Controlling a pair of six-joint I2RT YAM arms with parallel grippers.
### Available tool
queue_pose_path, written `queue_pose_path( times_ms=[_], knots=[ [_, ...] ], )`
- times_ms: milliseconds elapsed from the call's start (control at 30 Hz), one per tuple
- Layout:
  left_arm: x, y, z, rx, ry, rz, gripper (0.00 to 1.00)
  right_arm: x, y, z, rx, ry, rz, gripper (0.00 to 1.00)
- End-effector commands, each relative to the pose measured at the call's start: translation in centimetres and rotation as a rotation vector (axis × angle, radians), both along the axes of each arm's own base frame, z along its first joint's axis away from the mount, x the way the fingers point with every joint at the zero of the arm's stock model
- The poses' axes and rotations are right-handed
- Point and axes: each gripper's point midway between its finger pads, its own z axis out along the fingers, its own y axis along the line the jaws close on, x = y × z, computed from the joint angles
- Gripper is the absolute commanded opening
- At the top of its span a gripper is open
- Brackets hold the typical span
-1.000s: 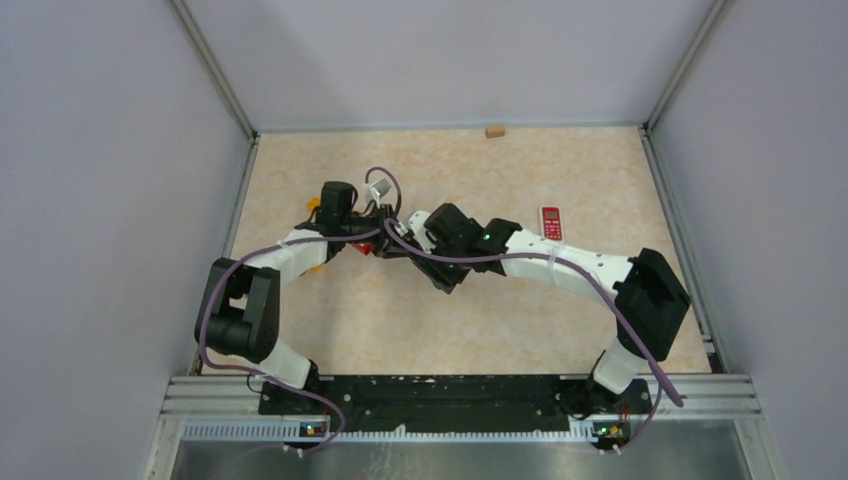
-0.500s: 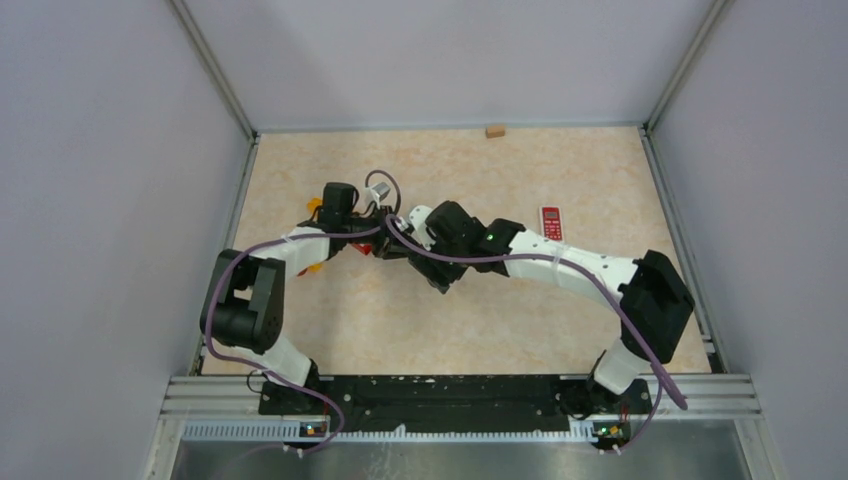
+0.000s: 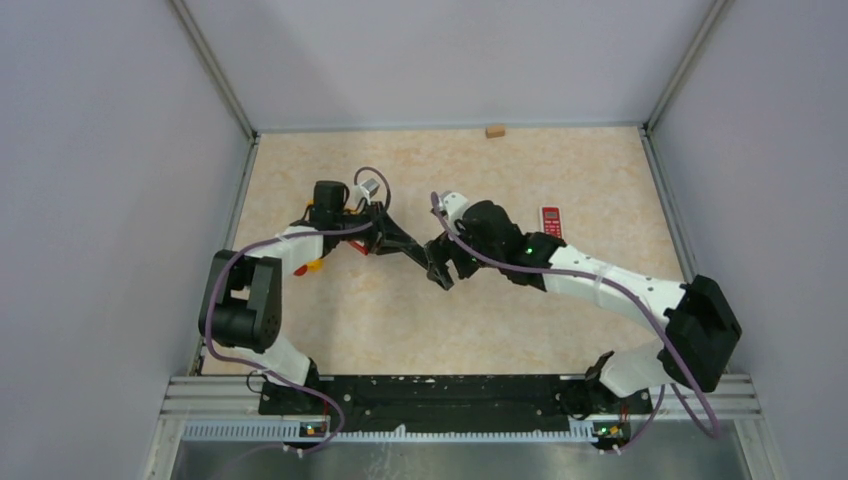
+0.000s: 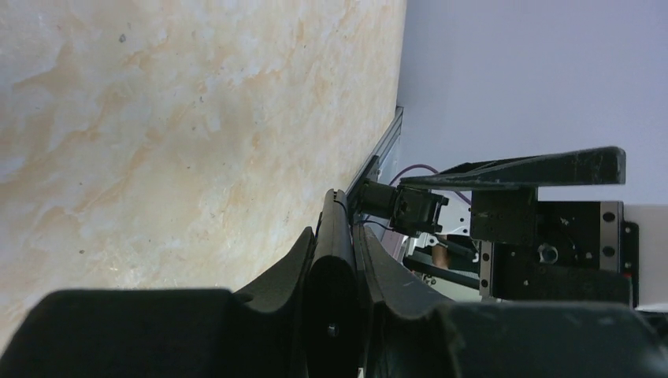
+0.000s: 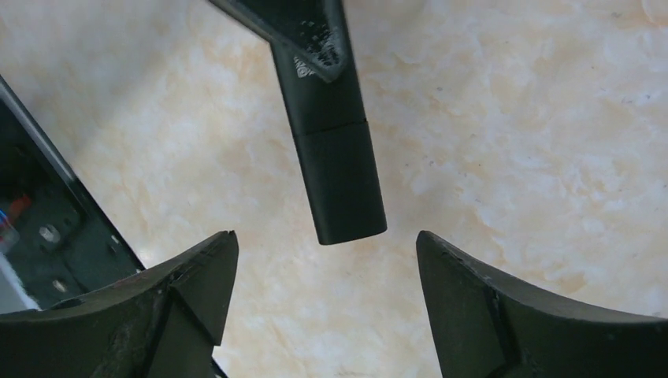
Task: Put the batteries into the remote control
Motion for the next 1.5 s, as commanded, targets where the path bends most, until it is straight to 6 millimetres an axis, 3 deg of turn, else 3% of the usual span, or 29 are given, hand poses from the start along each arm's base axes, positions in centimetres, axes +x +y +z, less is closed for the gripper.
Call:
queue_pose_path(
  times_ms=[0,133,267,567,700,1000,1133,1267,1467],
  knots=[
    [1.4,0.4,2.8,-0.039,-0.1,0.023,0.0,2.1,0.2,5.4,0.348,0.029,-0.252,0.86],
    [1.7,0.7,3.6,-0.059,-0.11,0.042,0.0,3.5,-1.2,4.8,0.542,0.174,-0.452,0.88],
    [1.8,0.9,5.2,-0.104,-0.12,0.056,0.0,3.7,-0.8,5.0,0.68,0.26,-0.513,0.87],
    [1.1,0.8,9.0,-0.184,-0.121,0.074,0.0,4.0,0.7,8.2,0.975,0.337,-0.48,0.9],
    [0.6,0.9,11.4,-0.21,-0.152,0.069,0.0,4.0,1.1,8.5,1.022,0.374,-0.473,0.88],
    [-0.3,1.0,14.7,-0.273,-0.168,0.057,0.0,4.4,-0.4,10.6,1.159,0.349,-0.443,0.5],
    [-0.2,1.0,16.3,-0.319,-0.19,0.067,0.0,3.8,-0.1,11.7,1.163,0.311,-0.365,0.37],
    [-0.3,1.0,18.5,-0.4,-0.23,0.071,0.0,3.4,-0.1,12.3,1.178,0.28,-0.32,0.29],
    [-0.7,0.9,19.3,-0.414,-0.268,0.058,0.0,4.0,0.6,11.7,1.126,0.289,-0.331,0.28]
  ],
)
